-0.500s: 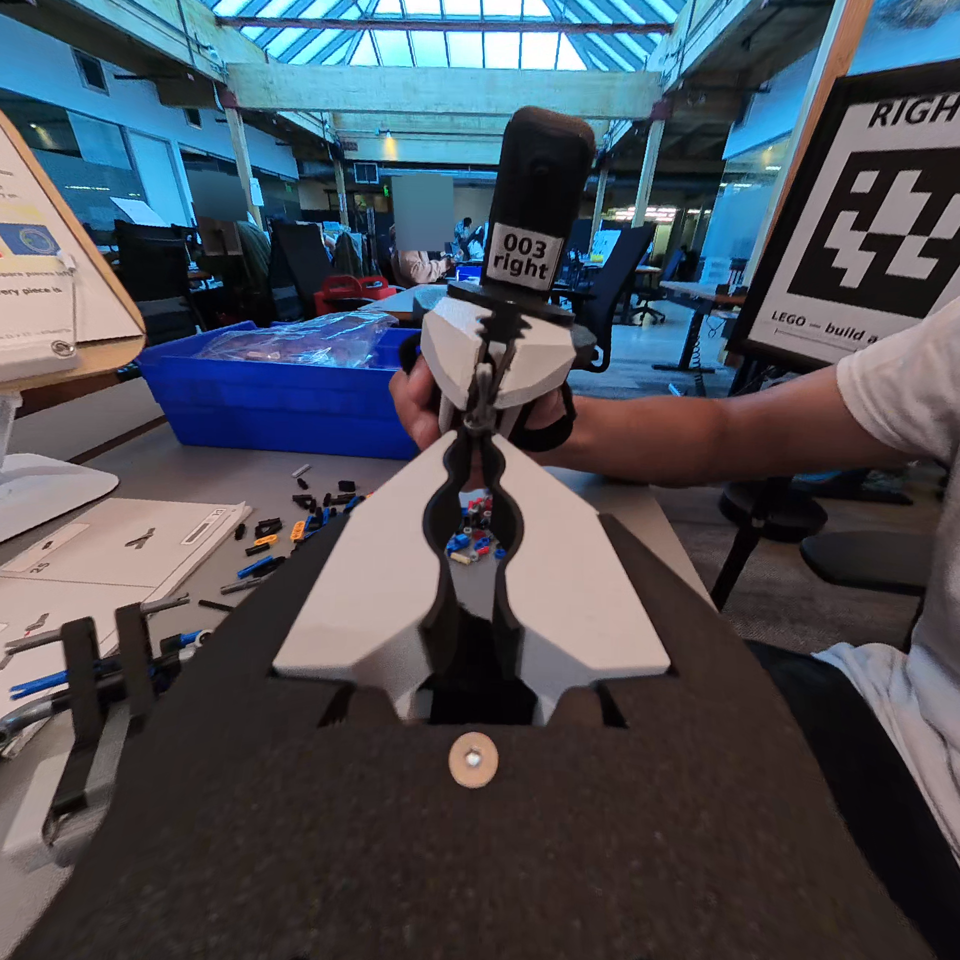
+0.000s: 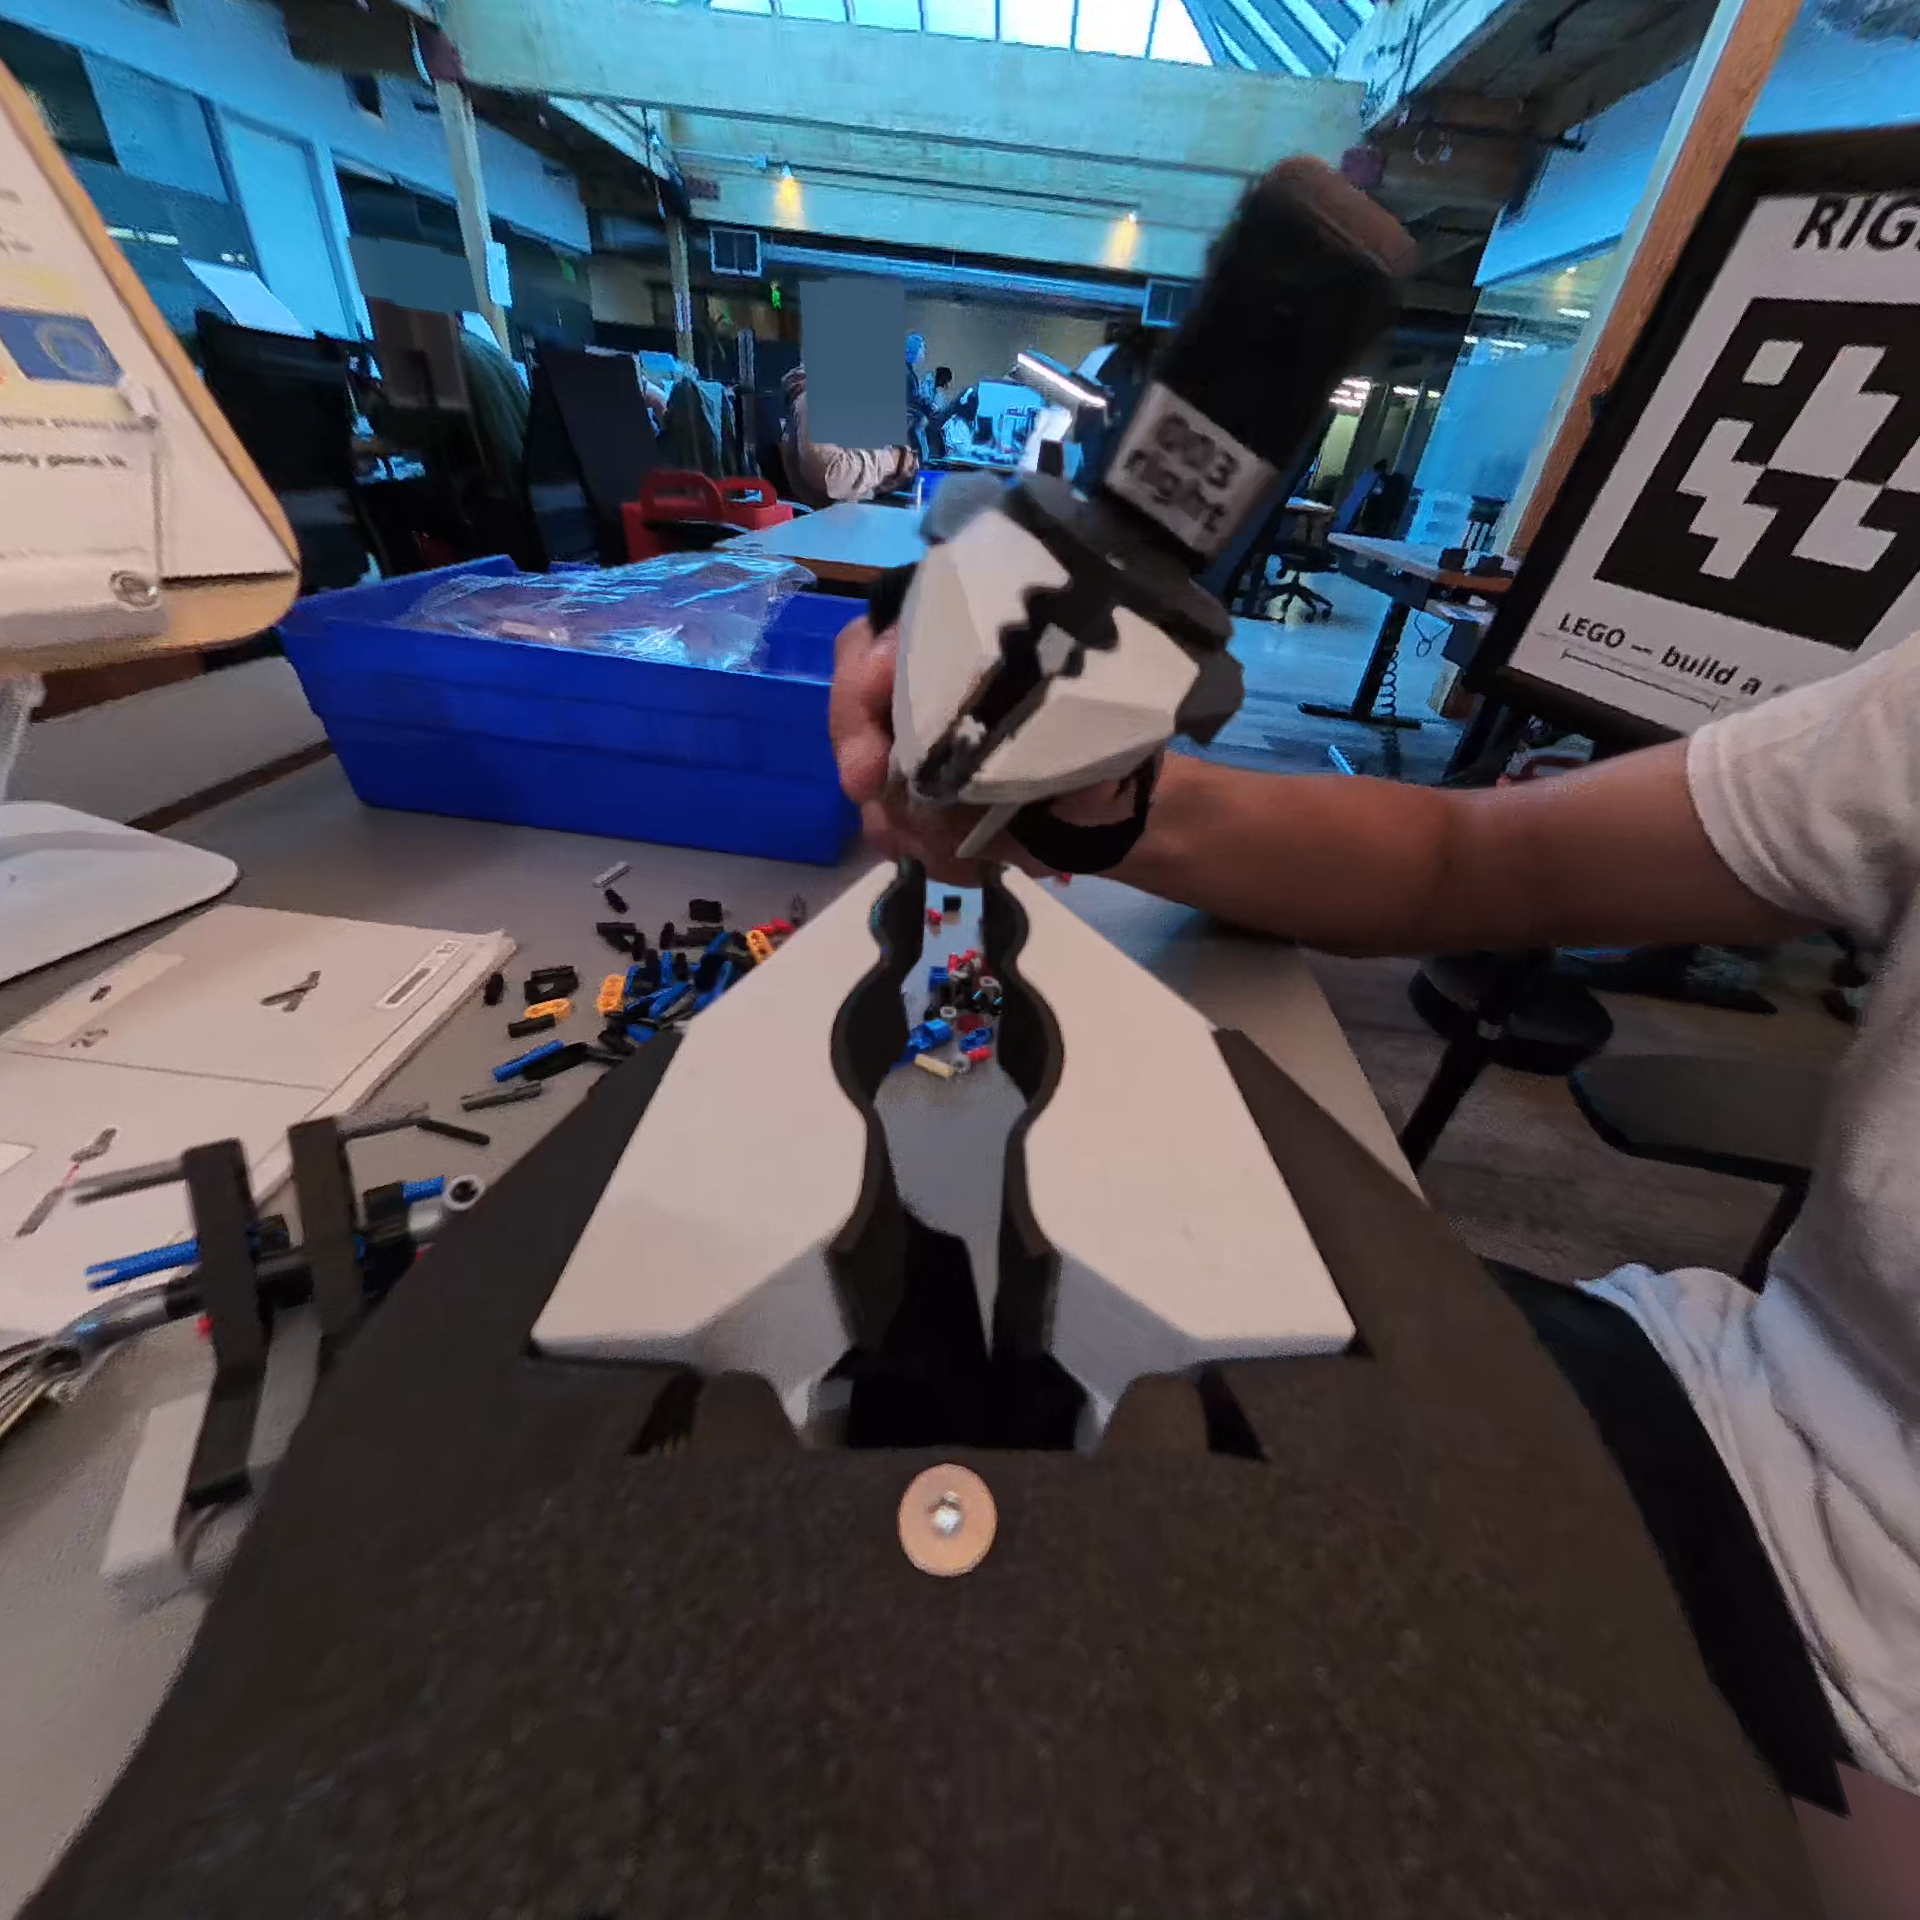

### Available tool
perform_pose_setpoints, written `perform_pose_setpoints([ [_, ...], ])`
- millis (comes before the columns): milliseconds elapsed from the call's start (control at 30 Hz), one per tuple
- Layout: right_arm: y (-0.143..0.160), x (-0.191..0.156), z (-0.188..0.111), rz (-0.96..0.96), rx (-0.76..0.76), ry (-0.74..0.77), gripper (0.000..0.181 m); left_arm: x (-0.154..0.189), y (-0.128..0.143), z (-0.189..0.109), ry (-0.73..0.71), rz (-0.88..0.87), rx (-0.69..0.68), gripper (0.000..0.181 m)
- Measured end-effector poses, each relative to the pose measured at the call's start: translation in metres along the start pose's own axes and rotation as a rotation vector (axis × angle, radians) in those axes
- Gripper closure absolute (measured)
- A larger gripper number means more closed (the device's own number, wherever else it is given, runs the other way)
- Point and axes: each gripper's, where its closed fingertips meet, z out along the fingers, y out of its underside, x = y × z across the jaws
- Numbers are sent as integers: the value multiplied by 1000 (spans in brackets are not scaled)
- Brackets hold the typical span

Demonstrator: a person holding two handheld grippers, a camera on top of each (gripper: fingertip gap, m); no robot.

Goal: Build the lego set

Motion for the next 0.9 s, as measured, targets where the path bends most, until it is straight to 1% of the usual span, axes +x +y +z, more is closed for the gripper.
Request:
perform_pose_setpoints([
  [100, 9, 4, -7, -256, -114, 101, 178, -9, -12, -11, 1, -55, 32, 171],
  [133, 14, 5, -7, -360, -174, 139, 178, -9, -14, -12, 13, -70, 36, 170],
  [200, 22, 7, -7, -570, -273, 201, 178, -7, -11, -9, 38, -96, 6, 167],
  [267, 27, 6, -5, -706, -347, 243, 178, -4, -6, -6, 45, -106, -16, 165],
  [333, 28, 7, -3, -782, -384, 279, 178, -7, -4, -4, 19, -101, -24, 167],
  [400, 27, 5, -2, -804, -389, 283, 179, -9, -3, -5, 3, -89, -30, 174],
  [567, 28, 5, 0, -821, -406, 291, 178, -14, -2, -6, -19, -91, -35, 175],
  [700, 29, 5, 0, -858, -421, 308, 178, -15, 0, -7, -35, -73, -55, 179],
  [800, 20, 2, 0, -825, -339, 301, 178, -8, -6, -8, 21, -110, -43, 180],
  [900, 10, -5, -1, -678, -237, 241, 177, 1, -12, -11, 131, -212, -8, 179],
])
